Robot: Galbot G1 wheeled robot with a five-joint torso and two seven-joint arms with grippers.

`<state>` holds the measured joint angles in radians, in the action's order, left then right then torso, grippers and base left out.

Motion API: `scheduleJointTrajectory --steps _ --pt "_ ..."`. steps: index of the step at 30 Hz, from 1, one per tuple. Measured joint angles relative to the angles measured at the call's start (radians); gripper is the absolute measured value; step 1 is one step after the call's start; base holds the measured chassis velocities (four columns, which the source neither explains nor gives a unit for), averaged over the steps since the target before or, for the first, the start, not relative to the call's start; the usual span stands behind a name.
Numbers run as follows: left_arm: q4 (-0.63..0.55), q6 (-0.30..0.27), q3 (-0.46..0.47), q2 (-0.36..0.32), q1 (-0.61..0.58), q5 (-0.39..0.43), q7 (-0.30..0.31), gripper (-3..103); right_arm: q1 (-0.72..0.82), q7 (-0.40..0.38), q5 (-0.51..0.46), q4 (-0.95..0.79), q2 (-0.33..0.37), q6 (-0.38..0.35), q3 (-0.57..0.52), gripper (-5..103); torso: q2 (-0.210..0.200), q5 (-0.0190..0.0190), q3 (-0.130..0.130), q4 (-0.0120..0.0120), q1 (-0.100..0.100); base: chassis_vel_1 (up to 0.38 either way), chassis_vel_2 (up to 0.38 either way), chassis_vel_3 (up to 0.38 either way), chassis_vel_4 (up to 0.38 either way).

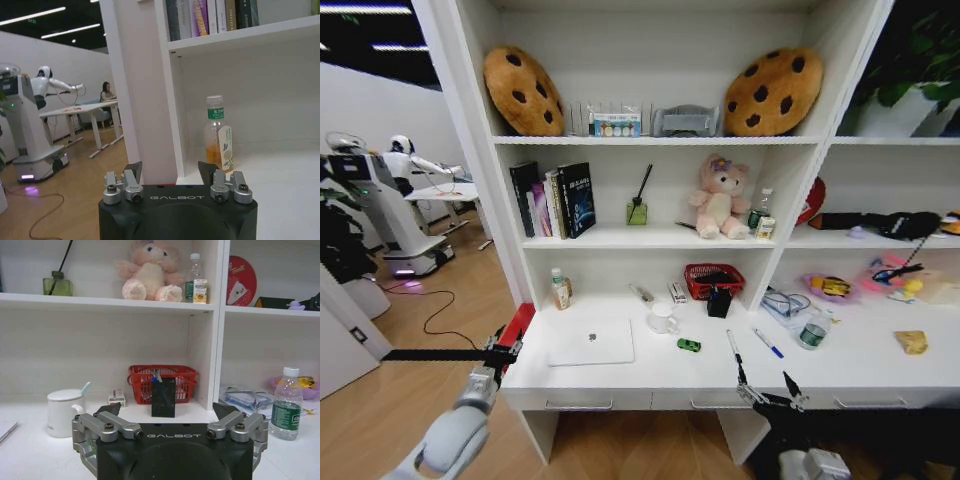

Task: Organize the objects on the table.

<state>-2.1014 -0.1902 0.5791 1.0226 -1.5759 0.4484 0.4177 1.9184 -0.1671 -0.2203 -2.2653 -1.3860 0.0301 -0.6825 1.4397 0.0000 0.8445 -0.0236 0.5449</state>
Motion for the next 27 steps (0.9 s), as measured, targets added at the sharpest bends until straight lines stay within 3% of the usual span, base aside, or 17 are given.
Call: scheduleJointTrajectory --steps 3,5,6,8,14,23,26,27 --pt "-0.055 0.003 0.034 0.052 -0.081 -0.003 -0.016 70 0.011 0.031 0.002 -0.009 0.009 -0.037 -0.007 100 0.0 -0.0001 0.0 0.0004 0.0 0.0 0.0 0.0 0.0" --pt "-0.155 0.01 0.087 0.108 -0.23 -0.038 -0.069 81 0.021 0.101 -0.003 -0.023 0.026 -0.072 -0.023 100 0.0 0.0003 0.0 0.0009 0.0 0.0 0.0 0.0 0.0" --pt "-0.155 0.01 0.087 0.108 -0.23 -0.038 -0.069 81 0.021 0.101 -0.003 -0.023 0.026 -0.072 -0.023 100 0.0 0.0003 0.0 0.0009 0.0 0.0 0.0 0.0 0.0" --pt "-0.262 -0.003 0.114 0.148 -0.319 -0.037 -0.092 96 0.016 0.142 -0.029 -0.032 0.041 -0.076 -0.023 100 0.0 0.0004 0.0 0.0007 0.0 0.0 0.0 0.0 0.0" --pt "-0.38 -0.039 0.09 0.185 -0.351 -0.039 -0.123 100 -0.001 0.173 -0.049 -0.033 0.053 -0.069 -0.008 100 0.0 0.0002 0.0 0.0002 0.0 0.0 0.0 0.0 0.0" --pt "-0.402 -0.043 0.098 0.222 -0.377 -0.091 -0.164 100 -0.019 0.22 -0.1 -0.008 0.101 -0.03 -0.019 100 0.0 0.0 0.0 0.0002 0.0 0.0 0.0 0.0 0.0" --pt "-0.4 -0.043 0.098 0.222 -0.376 -0.092 -0.166 100 -0.054 0.268 -0.164 0.021 0.138 -0.023 -0.04 100 0.0 0.0001 0.0 0.0002 0.0 0.0 0.0 0.0 0.0" --pt "-0.399 -0.043 0.098 0.222 -0.376 -0.092 -0.166 100 -0.089 0.353 -0.219 0.064 0.179 -0.005 -0.08 100 0.0 0.0002 0.0 0.0003 0.0 0.0 0.0 0.0 0.0"
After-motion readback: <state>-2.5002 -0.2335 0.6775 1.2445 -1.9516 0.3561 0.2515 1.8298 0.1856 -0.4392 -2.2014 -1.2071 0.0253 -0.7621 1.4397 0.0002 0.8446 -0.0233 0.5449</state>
